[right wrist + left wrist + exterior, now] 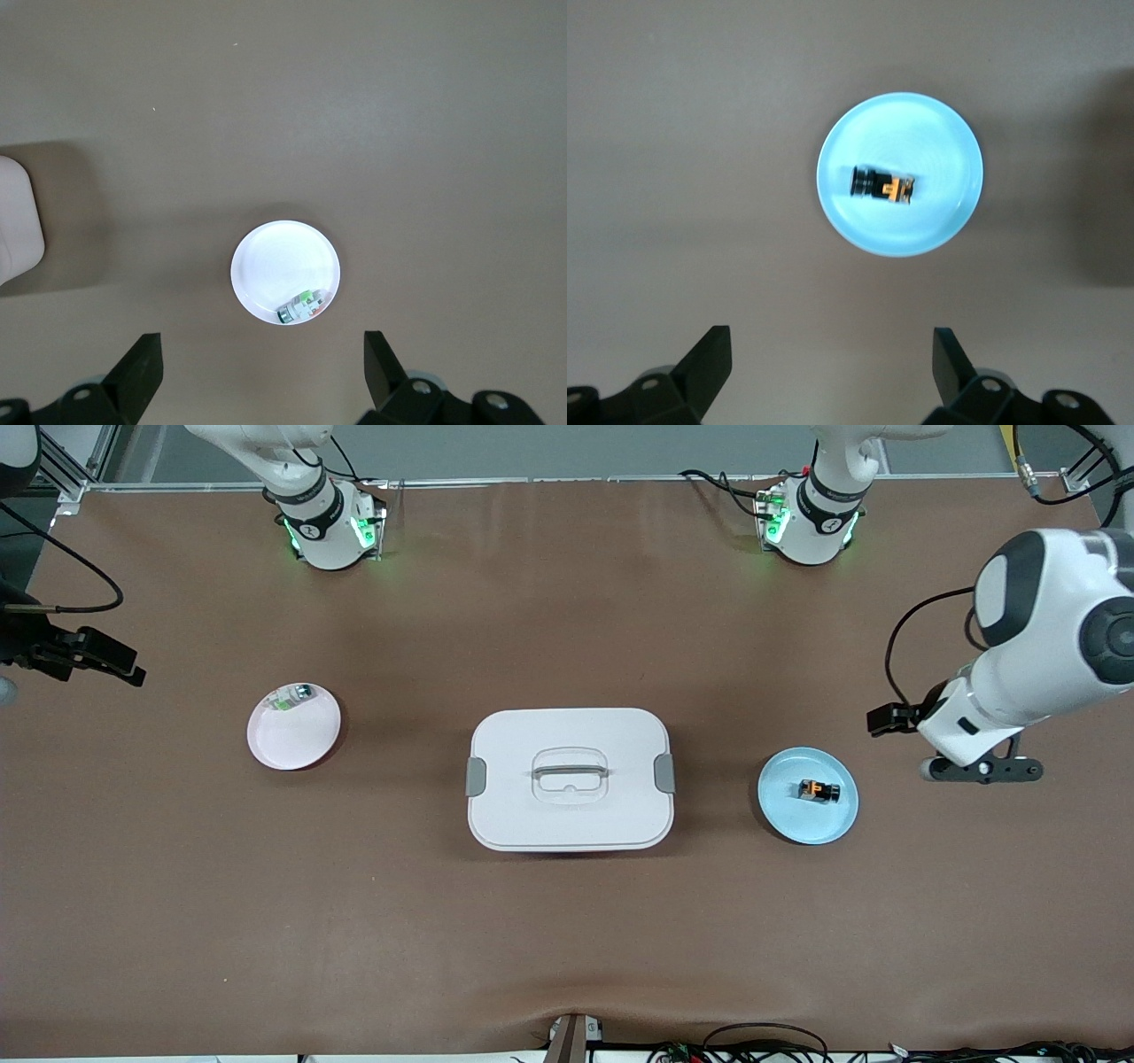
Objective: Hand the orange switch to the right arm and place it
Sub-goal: 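Move the left gripper toward the black-and-orange switch on the blue plate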
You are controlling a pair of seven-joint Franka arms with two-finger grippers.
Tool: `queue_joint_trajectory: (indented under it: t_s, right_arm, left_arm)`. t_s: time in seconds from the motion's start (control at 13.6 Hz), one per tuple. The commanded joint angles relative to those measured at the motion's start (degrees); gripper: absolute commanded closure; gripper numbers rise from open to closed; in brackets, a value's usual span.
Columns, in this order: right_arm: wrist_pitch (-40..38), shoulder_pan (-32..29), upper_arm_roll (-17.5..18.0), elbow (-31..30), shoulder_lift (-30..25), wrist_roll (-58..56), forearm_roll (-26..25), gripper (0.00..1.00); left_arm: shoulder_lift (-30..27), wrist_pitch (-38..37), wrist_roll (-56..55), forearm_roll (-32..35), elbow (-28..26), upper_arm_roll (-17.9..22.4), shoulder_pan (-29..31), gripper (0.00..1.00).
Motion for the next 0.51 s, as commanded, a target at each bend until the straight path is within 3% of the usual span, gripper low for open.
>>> queue_joint_trajectory:
  t_s: [0.0, 0.44]
  right_arm:
    - [1.21, -1.34, 0.30, -2.89, -2.05, -0.33, 0.31, 0.00]
    - [1.74, -1.17, 0.39, -2.98, -1.87, -0.42, 0.31, 0.00]
  left_arm:
    - [-1.82, 8.01, 0.55, 1.48, -6.78, -0.24, 0.03, 0.00]
    - [0.28, 20.76, 0.73, 5.88, -14.17, -1.56, -0.15, 0.00]
